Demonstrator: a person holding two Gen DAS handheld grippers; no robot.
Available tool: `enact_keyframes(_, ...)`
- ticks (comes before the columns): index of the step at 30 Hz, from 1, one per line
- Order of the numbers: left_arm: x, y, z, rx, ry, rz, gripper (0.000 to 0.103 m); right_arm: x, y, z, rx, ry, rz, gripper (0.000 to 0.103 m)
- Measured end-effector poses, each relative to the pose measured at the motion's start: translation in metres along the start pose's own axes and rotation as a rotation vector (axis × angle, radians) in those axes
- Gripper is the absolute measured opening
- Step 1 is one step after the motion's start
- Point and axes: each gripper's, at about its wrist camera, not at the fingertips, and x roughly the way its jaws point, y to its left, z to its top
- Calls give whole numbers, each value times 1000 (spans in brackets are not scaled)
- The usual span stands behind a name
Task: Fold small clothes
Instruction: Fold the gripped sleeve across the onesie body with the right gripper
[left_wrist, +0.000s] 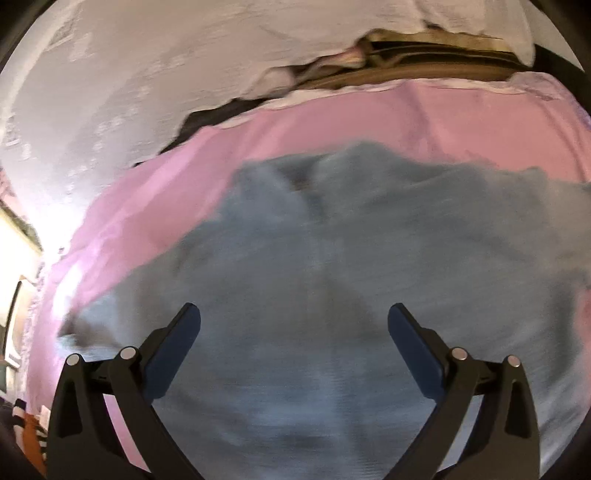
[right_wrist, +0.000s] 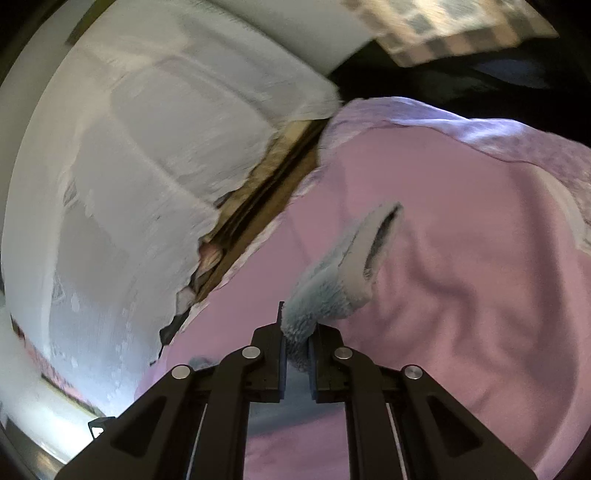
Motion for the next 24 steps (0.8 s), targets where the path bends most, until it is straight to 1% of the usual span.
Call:
enact_keyframes(2,4,24,-6,-36,8,2,99,5,21,-9,-38,18,6,9)
enact_keyframes(4,11,49,-14,-94,25,-13,99,16,52,-24,-95,47,8,9)
enact_keyframes(5,19,64,-17,-121,35,-20,99,20,60,-29,-108,56,10,9)
enact_keyframes(6,27,76,-22,-150,47,-20,99,28,76,-37,-125,73,20,9)
enact_keyframes(8,43,92,-35,-178,62,-9,99,40,98,-51,-140,101,47,9)
enact_keyframes(9,54,101,-43,-206,69,-48,99,46,110,-58,-147,116,61,9)
enact_keyframes(10,59,109,-49,-243,66,-105,99,49,120,-66,-158,128,70,9)
enact_keyframes(12,60,128,-55,-351,51,-212,99,58,141,-81,-186,149,74,9)
enact_keyframes(13,59,132,-55,-372,43,-225,99,61,150,-87,-198,154,75,9)
enact_keyframes(18,60,123,-52,-343,40,-203,99,79,196,-119,-251,185,81,9)
enact_keyframes(22,61,127,-51,-367,38,-237,99,91,229,-146,-281,217,100,10)
enact_keyframes(24,61,132,-58,-383,31,-252,99,99,248,-164,-305,238,110,10)
